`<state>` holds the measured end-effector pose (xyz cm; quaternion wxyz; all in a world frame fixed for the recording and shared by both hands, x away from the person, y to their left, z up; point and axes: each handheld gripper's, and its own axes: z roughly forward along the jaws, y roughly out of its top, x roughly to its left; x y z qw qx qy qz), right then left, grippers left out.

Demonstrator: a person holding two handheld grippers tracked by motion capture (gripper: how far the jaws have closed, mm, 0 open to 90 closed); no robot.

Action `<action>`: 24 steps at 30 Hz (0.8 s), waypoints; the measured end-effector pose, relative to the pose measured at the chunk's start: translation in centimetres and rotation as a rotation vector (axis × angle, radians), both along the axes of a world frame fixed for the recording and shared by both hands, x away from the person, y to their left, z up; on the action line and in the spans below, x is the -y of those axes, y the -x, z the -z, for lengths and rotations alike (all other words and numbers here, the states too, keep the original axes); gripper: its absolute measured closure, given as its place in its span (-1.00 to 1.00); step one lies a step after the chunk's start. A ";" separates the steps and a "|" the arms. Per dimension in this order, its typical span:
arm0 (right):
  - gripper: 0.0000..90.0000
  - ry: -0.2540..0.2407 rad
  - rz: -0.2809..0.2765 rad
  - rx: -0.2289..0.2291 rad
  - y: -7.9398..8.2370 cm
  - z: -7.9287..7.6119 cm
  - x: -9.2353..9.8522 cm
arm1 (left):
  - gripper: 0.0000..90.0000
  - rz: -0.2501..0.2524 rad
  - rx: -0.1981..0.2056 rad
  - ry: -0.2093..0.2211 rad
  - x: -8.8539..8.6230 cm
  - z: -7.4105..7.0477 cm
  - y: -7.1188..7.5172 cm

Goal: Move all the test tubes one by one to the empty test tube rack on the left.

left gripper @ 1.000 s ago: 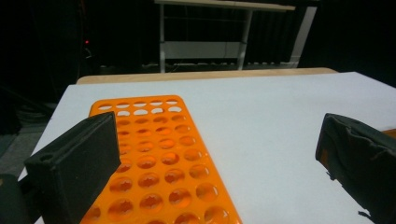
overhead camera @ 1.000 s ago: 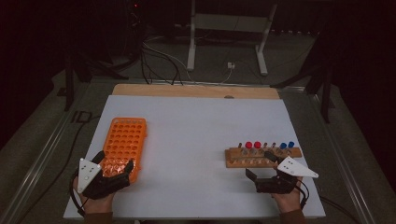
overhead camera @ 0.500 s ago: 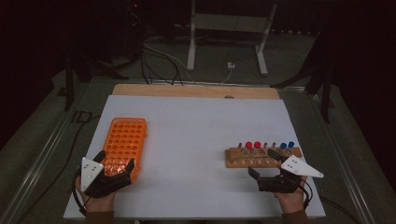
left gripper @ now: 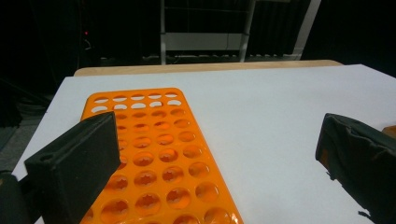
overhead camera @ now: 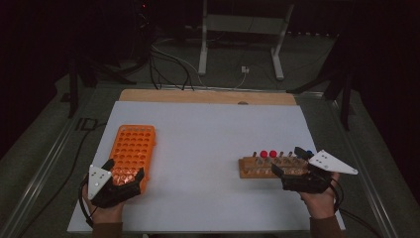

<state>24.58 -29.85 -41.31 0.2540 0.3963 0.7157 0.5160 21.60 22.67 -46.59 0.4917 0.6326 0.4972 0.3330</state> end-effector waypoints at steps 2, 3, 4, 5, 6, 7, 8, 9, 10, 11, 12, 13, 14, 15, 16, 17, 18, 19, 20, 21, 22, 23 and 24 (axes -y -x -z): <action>-1.00 0.001 0.010 -0.008 -0.4 -0.5 0.2 | -0.99 -0.009 0.002 0.001 0.0 0.1 0.0; -1.00 0.002 0.018 -0.010 -0.5 -0.6 0.4 | -0.99 -0.013 0.001 0.005 0.0 0.1 -0.1; -0.99 -0.004 0.024 -0.015 -0.7 -0.8 0.6 | -0.99 -0.013 0.001 0.005 0.0 0.1 -0.1; -0.99 -0.012 0.029 -0.021 -0.9 -1.0 0.7 | -0.99 -0.019 0.001 0.014 -0.1 0.1 -0.1; -0.99 -0.014 0.035 -0.025 -1.0 -1.1 0.9 | -0.99 -0.022 0.003 0.014 -0.1 0.1 -0.1; -0.99 -0.014 0.035 -0.025 -1.0 -1.1 0.9 | -0.99 -0.022 0.003 0.014 -0.1 0.1 -0.1; -0.99 -0.018 0.050 -0.030 -1.3 -1.5 1.2 | -0.99 -0.026 -0.002 0.014 -0.2 0.2 -0.1; -0.99 -0.014 0.057 -0.030 -1.5 -1.6 1.4 | -0.99 -0.029 -0.004 0.017 -0.2 0.2 -0.1; -0.99 -0.016 0.068 -0.034 -1.7 -1.7 1.5 | -0.99 -0.029 -0.004 0.017 -0.2 0.2 -0.1; -0.99 -0.017 0.072 -0.038 -1.8 -1.7 1.8 | -0.99 -0.030 -0.004 0.023 -0.2 0.2 -0.1; -0.99 -0.012 0.079 -0.044 -2.0 -1.8 1.9 | -0.99 -0.033 -0.002 0.020 -0.3 0.2 -0.1; -0.97 -0.008 0.090 -0.046 -2.2 -1.9 2.2 | -0.99 -0.036 0.000 0.022 -0.3 0.2 -0.1; -0.93 -0.014 0.097 -0.052 -2.3 -1.9 2.4 | -0.99 -0.038 0.000 0.025 -0.3 0.2 -0.1; -0.91 -0.021 0.102 -0.059 -2.5 -2.0 2.7 | -0.99 -0.039 -0.001 0.029 -0.3 0.2 -0.1; -0.89 -0.018 0.108 -0.062 -2.6 -2.0 3.0 | -0.99 -0.039 -0.003 0.027 -0.3 0.2 -0.1; -0.85 -0.017 0.114 -0.066 -2.8 -2.1 3.3 | -0.99 -0.039 -0.003 0.026 -0.3 0.2 -0.2; -0.82 -0.017 0.113 -0.074 -2.9 -2.1 3.6 | -0.99 -0.039 -0.003 0.026 -0.3 0.2 -0.2; -0.77 -0.012 0.117 -0.082 -3.0 -2.1 3.8 | -0.99 -0.039 0.000 0.025 -0.2 0.2 -0.2; -0.74 -0.006 0.122 -0.085 -3.1 -2.0 4.1 | -0.99 -0.038 0.000 0.023 -0.2 0.2 -0.2; -0.70 0.003 0.126 -0.093 -3.2 -1.9 4.3 | -0.99 -0.036 -0.002 0.019 -0.2 0.2 -0.2; -0.68 0.013 0.128 -0.102 -3.2 -1.8 4.5 | -0.99 -0.036 -0.002 0.019 -0.2 0.2 -0.2; -0.65 0.025 0.136 -0.105 -3.3 -1.7 4.8 | -0.99 -0.038 -0.002 0.017 -0.2 0.2 -0.2; -0.64 0.030 0.142 -0.112 -3.3 -1.5 5.1 | -0.99 -0.038 -0.004 0.016 -0.2 0.3 -0.2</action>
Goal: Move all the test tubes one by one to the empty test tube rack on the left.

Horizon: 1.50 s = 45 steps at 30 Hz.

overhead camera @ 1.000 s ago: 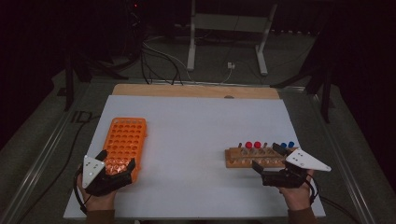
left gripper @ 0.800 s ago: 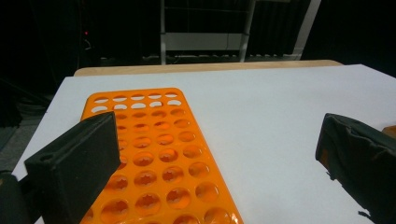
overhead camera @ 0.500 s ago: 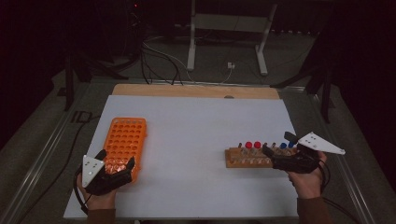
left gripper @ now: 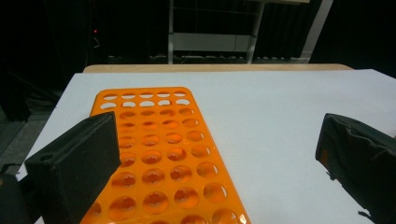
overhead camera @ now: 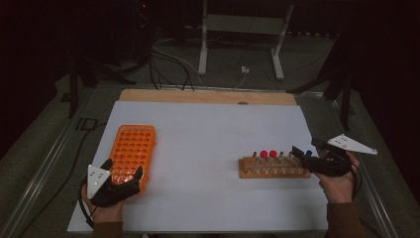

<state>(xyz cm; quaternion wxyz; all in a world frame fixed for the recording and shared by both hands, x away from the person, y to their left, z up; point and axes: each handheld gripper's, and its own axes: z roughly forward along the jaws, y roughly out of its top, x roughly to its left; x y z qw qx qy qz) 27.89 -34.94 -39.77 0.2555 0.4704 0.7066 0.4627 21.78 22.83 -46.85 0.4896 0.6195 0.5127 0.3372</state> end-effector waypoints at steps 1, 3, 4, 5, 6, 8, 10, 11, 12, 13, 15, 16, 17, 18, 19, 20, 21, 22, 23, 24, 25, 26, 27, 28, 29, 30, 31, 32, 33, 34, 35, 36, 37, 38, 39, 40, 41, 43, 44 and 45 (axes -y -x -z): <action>-0.62 0.005 0.005 -0.007 0.0 0.1 0.3 | -0.99 0.000 0.000 0.000 0.0 0.0 0.0; -0.56 0.013 0.022 -0.012 0.0 0.3 0.8 | -0.99 0.003 -0.001 0.001 0.0 0.0 -0.1; -0.53 0.016 0.027 -0.015 0.0 0.4 1.1 | -0.99 0.003 -0.001 -0.001 0.0 0.0 -0.1; -0.49 0.022 0.039 -0.017 0.0 0.4 1.4 | -0.99 0.005 -0.001 0.000 0.1 0.0 -0.1; -0.49 0.022 0.039 -0.017 0.0 0.4 1.4 | -0.99 0.005 -0.001 0.000 0.1 0.0 -0.1; -0.36 0.035 0.054 -0.026 -0.1 0.6 1.9 | -0.99 0.010 -0.002 -0.002 0.2 0.0 -0.1; -0.20 0.050 0.056 -0.040 -0.2 0.8 2.2 | -0.99 0.011 -0.001 -0.004 0.2 0.0 -0.1; -0.20 0.050 0.056 -0.040 -0.2 0.8 2.2 | -0.99 0.011 -0.001 -0.004 0.2 0.0 -0.1; -0.04 0.065 0.070 -0.053 -0.3 1.1 2.3 | -0.99 0.011 -0.001 -0.004 0.2 0.0 -0.1; 0.06 0.062 0.073 -0.061 -0.4 1.3 2.4 | -0.99 0.011 -0.001 -0.004 0.2 0.0 -0.1; 0.25 0.068 0.082 -0.071 -0.6 1.7 2.6 | -0.99 0.004 -0.004 0.002 0.1 0.1 -0.1; 0.32 0.067 0.086 -0.081 -0.6 2.0 2.7 | -0.99 0.002 -0.008 0.007 0.0 0.1 -0.1; 0.41 0.068 0.087 -0.090 -0.7 2.2 2.8 | -0.99 0.003 -0.007 0.012 0.0 0.1 -0.1; 0.47 0.072 0.089 -0.094 -0.7 2.5 2.8 | -0.99 0.005 -0.005 0.011 0.0 0.1 -0.2; 0.51 0.075 0.090 -0.098 -0.7 2.6 2.9 | -0.99 0.005 -0.005 0.011 0.0 0.1 -0.2; 0.54 0.076 0.098 -0.101 -0.8 2.8 3.0 | -0.99 0.004 0.000 0.009 0.0 0.1 -0.1; 0.59 0.069 0.105 -0.101 -0.8 3.0 3.1 | -0.99 0.002 0.003 0.008 0.0 0.0 -0.1; 0.62 0.058 0.105 -0.105 -0.7 3.2 3.1 | -0.99 0.003 0.001 0.011 0.0 0.1 -0.1; 0.62 0.058 0.109 -0.111 -0.7 3.4 3.1 | -0.99 0.004 -0.010 0.013 0.1 0.2 -0.2; 0.62 0.064 0.108 -0.121 -0.7 3.7 3.1 | -0.99 0.006 -0.009 0.013 0.1 0.1 -0.2; 0.61 0.070 0.103 -0.128 -0.7 4.0 3.0 | -0.99 0.006 -0.009 0.013 0.1 0.1 -0.2; 0.63 0.075 0.103 -0.128 -0.8 4.2 3.0 | -0.99 0.007 -0.006 0.011 0.2 0.1 -0.2; 0.64 0.066 0.102 -0.129 -0.8 4.4 3.0 | -0.99 0.009 -0.002 0.004 0.2 0.0 -0.2; 0.64 0.058 0.103 -0.124 -0.7 4.6 3.1 | -0.99 0.010 0.002 0.003 0.2 0.0 -0.1; 0.65 0.051 0.103 -0.119 -0.6 4.8 3.0 | -0.99 0.009 0.004 -0.001 0.3 0.0 0.0; 0.66 0.049 0.105 -0.127 -0.6 5.0 3.0 | -0.99 0.008 0.001 -0.004 0.3 0.0 0.0; 0.67 0.054 0.104 -0.132 -0.5 5.3 2.8 | -0.99 0.008 -0.001 0.001 0.2 0.0 -0.1; 0.68 0.060 0.103 -0.128 -0.4 5.5 2.7 | -0.99 0.008 -0.001 0.001 0.2 0.0 -0.1; 0.68 0.057 0.109 -0.118 -0.3 5.6 2.7 | -0.99 0.004 -0.004 0.002 0.2 0.1 -0.2; 0.69 0.047 0.113 -0.114 -0.3 5.7 2.8 | -0.99 0.004 -0.005 0.008 0.2 0.1 -0.2; 0.69 0.047 0.113 -0.114 -0.3 5.7 2.8 | -0.99 0.004 -0.005 0.008 0.2 0.1 -0.2; 0.69 0.045 0.118 -0.110 -0.2 5.8 2.7 | -0.99 0.008 0.002 0.005 0.3 0.0 -0.2; 0.69 0.048 0.117 -0.110 -0.2 5.7 2.7 | -0.99 0.008 0.002 0.005 0.3 0.0 -0.2; 0.69 0.051 0.116 -0.111 -0.3 5.7 2.7 | -0.99 0.008 0.003 0.000 0.3 0.0 -0.1; 0.70 0.050 0.116 -0.115 -0.3 5.7 2.7 | -0.99 0.008 0.006 -0.005 0.3 -0.1 -0.1; 0.70 0.053 0.116 -0.115 -0.3 5.7 2.6 | -0.99 0.005 0.006 -0.007 0.3 -0.1 -0.1; 0.70 0.055 0.116 -0.114 -0.3 5.7 2.6 | -0.99 0.004 0.004 -0.007 0.3 -0.1 -0.1; 0.70 0.061 0.115 -0.116 -0.3 5.6 2.6 | -0.99 0.005 0.004 -0.005 0.3 0.0 -0.1; 0.70 0.063 0.115 -0.111 -0.2 5.5 2.5 | -0.99 0.007 0.004 -0.005 0.2 -0.1 0.0; 0.70 0.063 0.115 -0.111 -0.2 5.5 2.5 | -0.99 0.008 0.005 -0.004 0.2 -0.1 0.0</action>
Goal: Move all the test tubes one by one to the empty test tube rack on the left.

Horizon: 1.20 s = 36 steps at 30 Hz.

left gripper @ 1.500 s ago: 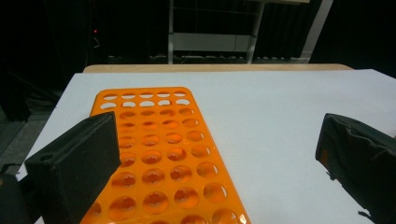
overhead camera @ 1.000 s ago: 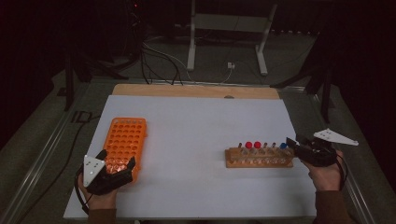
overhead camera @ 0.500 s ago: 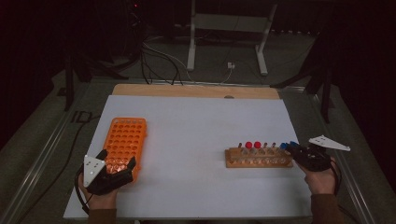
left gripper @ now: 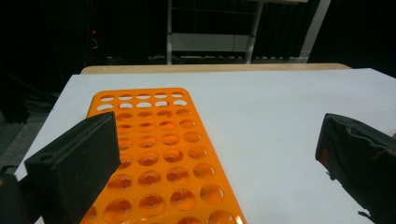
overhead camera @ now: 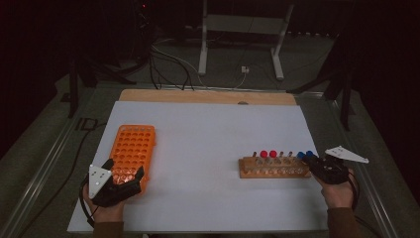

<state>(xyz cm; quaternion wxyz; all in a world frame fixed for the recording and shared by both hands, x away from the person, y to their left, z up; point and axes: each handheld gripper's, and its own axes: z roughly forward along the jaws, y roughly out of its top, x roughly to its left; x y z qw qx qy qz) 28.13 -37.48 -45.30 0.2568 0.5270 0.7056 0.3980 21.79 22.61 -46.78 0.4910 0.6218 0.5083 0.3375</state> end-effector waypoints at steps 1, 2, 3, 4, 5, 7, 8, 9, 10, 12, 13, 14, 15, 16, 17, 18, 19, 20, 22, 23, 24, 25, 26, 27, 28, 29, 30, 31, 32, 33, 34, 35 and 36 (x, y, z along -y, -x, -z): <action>0.70 0.000 -0.003 0.000 0.0 -0.2 -0.1 | -0.99 0.002 0.003 -0.001 0.0 0.0 0.0; 0.70 0.001 -0.002 0.003 0.0 -0.4 -0.1 | -0.99 0.002 0.003 -0.001 0.0 0.0 0.0; 0.70 0.000 -0.003 0.004 0.0 -0.6 -0.1 | -0.99 0.006 0.000 0.004 0.0 0.0 0.0; 0.70 0.001 -0.005 0.007 0.0 -0.8 -0.1 | -0.99 0.011 -0.002 0.002 0.0 0.0 0.0; 0.70 0.002 -0.006 0.005 0.0 -1.0 -0.2 | -0.99 0.011 -0.002 0.002 0.0 0.0 0.0; 0.70 0.013 -0.011 0.013 0.1 -1.6 -0.4 | -0.99 0.016 -0.001 0.004 0.1 0.0 -0.1; 0.70 0.016 -0.015 0.018 0.1 -1.8 -0.4 | -0.99 0.019 0.000 0.009 0.1 0.1 -0.1; 0.70 0.015 -0.015 0.022 0.2 -2.1 -0.4 | -0.99 0.022 0.000 0.008 0.0 0.1 -0.1; 0.71 0.014 -0.018 0.027 0.2 -2.4 -0.3 | -0.99 0.025 0.000 0.006 0.0 0.1 -0.1; 0.71 0.012 -0.020 0.031 0.2 -3.0 -0.2 | -0.99 0.029 -0.003 0.008 0.0 0.1 -0.1; 0.70 0.015 -0.021 0.036 0.3 -3.3 -0.2 | -0.99 0.029 -0.003 0.008 0.0 0.1 -0.1; 0.71 0.016 -0.022 0.039 0.3 -3.6 -0.2 | -0.99 0.036 0.000 0.004 0.0 0.1 -0.1; 0.71 0.016 -0.022 0.039 0.3 -3.6 -0.2 | -0.99 0.036 0.000 0.004 0.0 0.1 -0.1; 0.71 0.019 -0.026 0.048 0.3 -4.1 -0.2 | -0.99 0.038 0.002 0.003 0.1 0.1 -0.1; 0.71 0.020 -0.027 0.049 0.3 -4.3 -0.2 | -0.99 0.043 0.001 -0.001 0.1 0.2 -0.2; 0.71 0.022 -0.028 0.055 0.3 -4.5 -0.2 | -0.99 0.050 0.003 -0.010 0.2 0.2 -0.2; 0.71 0.022 -0.028 0.060 0.3 -4.7 -0.2 | -0.99 0.050 0.003 -0.010 0.2 0.2 -0.2; 0.71 0.020 -0.027 0.065 0.2 -4.9 -0.2 | -0.99 0.060 0.003 -0.018 0.3 0.3 -0.2; 0.71 0.020 -0.024 0.077 0.2 -5.4 -0.1 | -0.99 0.065 0.003 -0.022 0.4 0.3 -0.3; 0.71 0.020 -0.024 0.077 0.2 -5.4 -0.1 | -0.99 0.069 0.002 -0.024 0.4 0.3 -0.3; 0.71 0.027 -0.027 0.095 0.1 -5.9 -0.3 | -0.99 0.076 0.002 -0.018 0.5 0.2 -0.3; 0.71 0.027 -0.028 0.101 0.0 -6.0 -0.3 | -0.99 0.076 0.002 -0.018 0.5 0.2 -0.3; 0.71 0.030 -0.033 0.114 0.0 -6.2 -0.4 | -0.99 0.078 0.005 -0.022 0.5 0.2 -0.3; 0.71 0.033 -0.036 0.125 -0.1 -6.4 -0.4 | -0.99 0.080 0.004 -0.019 0.5 0.1 -0.3; 0.71 0.033 -0.036 0.125 -0.1 -6.4 -0.4 | -0.99 0.084 -0.001 -0.012 0.5 0.0 -0.3; 0.70 0.033 -0.032 0.136 -0.4 -6.8 -0.5 | -0.99 0.086 -0.010 -0.008 0.5 0.0 -0.3; 0.70 0.033 -0.032 0.136 -0.4 -6.8 -0.5 | -0.99 0.088 -0.012 -0.007 0.6 -0.1 -0.3; 0.70 0.026 -0.032 0.148 -0.6 -7.2 -0.7 | -0.99 0.097 -0.018 -0.006 0.7 -0.2 -0.4; 0.70 0.028 -0.033 0.151 -0.7 -7.4 -0.8 | -0.99 0.099 -0.020 -0.006 0.7 -0.3 -0.5; 0.70 0.029 -0.034 0.154 -0.8 -7.6 -1.0 | -0.99 0.103 -0.017 -0.007 0.8 -0.5 -0.5; 0.70 0.028 -0.039 0.158 -0.9 -7.7 -1.2 | -0.99 0.109 -0.013 -0.015 1.1 -0.9 -0.8; 0.70 0.028 -0.046 0.158 -1.0 -7.8 -1.4 | -0.99 0.113 -0.012 -0.020 1.2 -1.1 -0.9; 0.70 0.032 -0.052 0.159 -1.1 -7.9 -1.7 | -0.99 0.113 -0.012 -0.020 1.2 -1.1 -0.9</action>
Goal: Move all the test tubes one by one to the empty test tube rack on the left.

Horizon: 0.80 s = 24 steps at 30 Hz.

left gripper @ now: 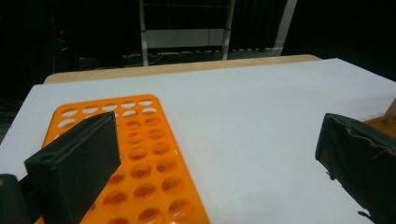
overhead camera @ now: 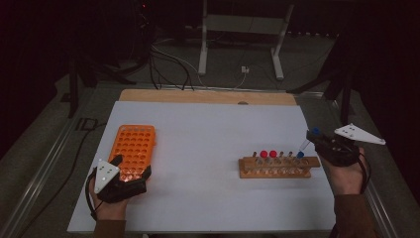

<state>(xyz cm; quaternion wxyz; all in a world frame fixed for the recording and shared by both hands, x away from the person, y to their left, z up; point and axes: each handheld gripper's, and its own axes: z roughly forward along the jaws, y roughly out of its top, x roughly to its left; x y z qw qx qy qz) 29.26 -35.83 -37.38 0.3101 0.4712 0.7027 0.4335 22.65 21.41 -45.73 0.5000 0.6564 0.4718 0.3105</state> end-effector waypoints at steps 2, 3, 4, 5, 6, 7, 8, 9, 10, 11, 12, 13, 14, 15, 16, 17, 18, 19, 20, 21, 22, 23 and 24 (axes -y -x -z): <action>0.70 0.002 -0.013 0.001 -0.2 -0.1 -0.5 | -0.99 0.019 -0.002 -0.005 0.6 -0.4 -0.3; 0.70 -0.001 -0.018 0.003 -0.3 -0.2 -0.8 | -0.99 0.019 -0.002 -0.005 0.6 -0.4 -0.3; 0.70 -0.007 -0.022 0.003 -0.3 -0.3 -1.0 | -0.99 0.025 -0.004 -0.015 0.8 -0.5 -0.4; 0.70 -0.011 -0.029 0.003 -0.4 -0.3 -1.2 | -0.99 0.036 -0.007 -0.021 1.1 -0.5 -0.5; 0.70 -0.013 -0.035 0.002 -0.5 -0.3 -1.5 | -0.99 0.054 -0.008 -0.028 1.6 -0.8 -0.7; 0.70 -0.013 -0.035 0.002 -0.5 -0.3 -1.5 | -0.99 0.054 -0.008 -0.028 1.6 -0.8 -0.7; 0.70 -0.009 -0.050 0.008 -0.6 -0.4 -2.2 | -0.99 0.059 -0.003 -0.030 1.8 -1.1 -0.8; 0.70 -0.009 -0.050 0.008 -0.6 -0.4 -2.2 | -0.99 0.064 0.004 -0.023 2.0 -1.3 -1.0; 0.70 -0.017 -0.066 0.009 -0.7 -0.5 -2.8 | -0.99 0.067 0.011 -0.020 2.2 -1.6 -1.1; 0.70 -0.020 -0.074 0.006 -0.8 -0.6 -3.2 | -0.99 0.065 0.029 -0.005 2.7 -2.1 -1.6; 0.70 -0.020 -0.081 0.007 -0.9 -0.6 -3.5 | -0.99 0.065 0.029 -0.005 2.7 -2.1 -1.6; 0.70 -0.020 -0.088 0.009 -1.0 -0.6 -3.8 | -0.99 0.068 0.039 0.011 3.2 -2.5 -2.3; 0.70 -0.022 -0.096 0.008 -1.1 -0.6 -4.1 | -0.99 0.068 0.039 0.011 3.2 -2.5 -2.3; 0.70 -0.022 -0.096 0.008 -1.1 -0.6 -4.1 | -0.99 0.070 0.044 0.019 3.5 -2.6 -2.6; 0.70 -0.026 -0.108 0.007 -1.3 -0.6 -4.7 | -0.99 0.075 0.045 0.029 3.8 -2.6 -2.9; 0.70 -0.027 -0.115 0.006 -1.3 -0.6 -5.0 | -0.99 0.085 0.040 0.035 4.2 -2.6 -3.2; 0.70 -0.036 -0.122 0.004 -1.4 -0.5 -5.2 | -0.99 0.103 0.038 0.009 4.9 -2.6 -3.7; 0.70 -0.036 -0.122 0.004 -1.4 -0.5 -5.2 | -0.99 0.103 0.038 0.009 4.9 -2.6 -3.7; 0.70 -0.046 -0.135 0.003 -1.5 -0.5 -5.8 | -0.99 0.117 0.037 -0.002 5.4 -2.6 -3.9; 0.70 -0.047 -0.139 0.001 -1.6 -0.5 -5.9 | -0.99 0.124 0.036 -0.006 5.7 -2.7 -4.0; 0.70 -0.049 -0.144 0.001 -1.6 -0.5 -6.2 | -0.99 0.144 0.034 -0.021 6.3 -2.8 -4.3; 0.70 -0.051 -0.149 0.001 -1.7 -0.5 -6.5 | -0.99 0.144 0.034 -0.021 6.3 -2.8 -4.3; 0.70 -0.056 -0.158 0.000 -1.7 -0.5 -6.8 | -0.99 0.153 0.033 -0.031 6.7 -2.9 -4.5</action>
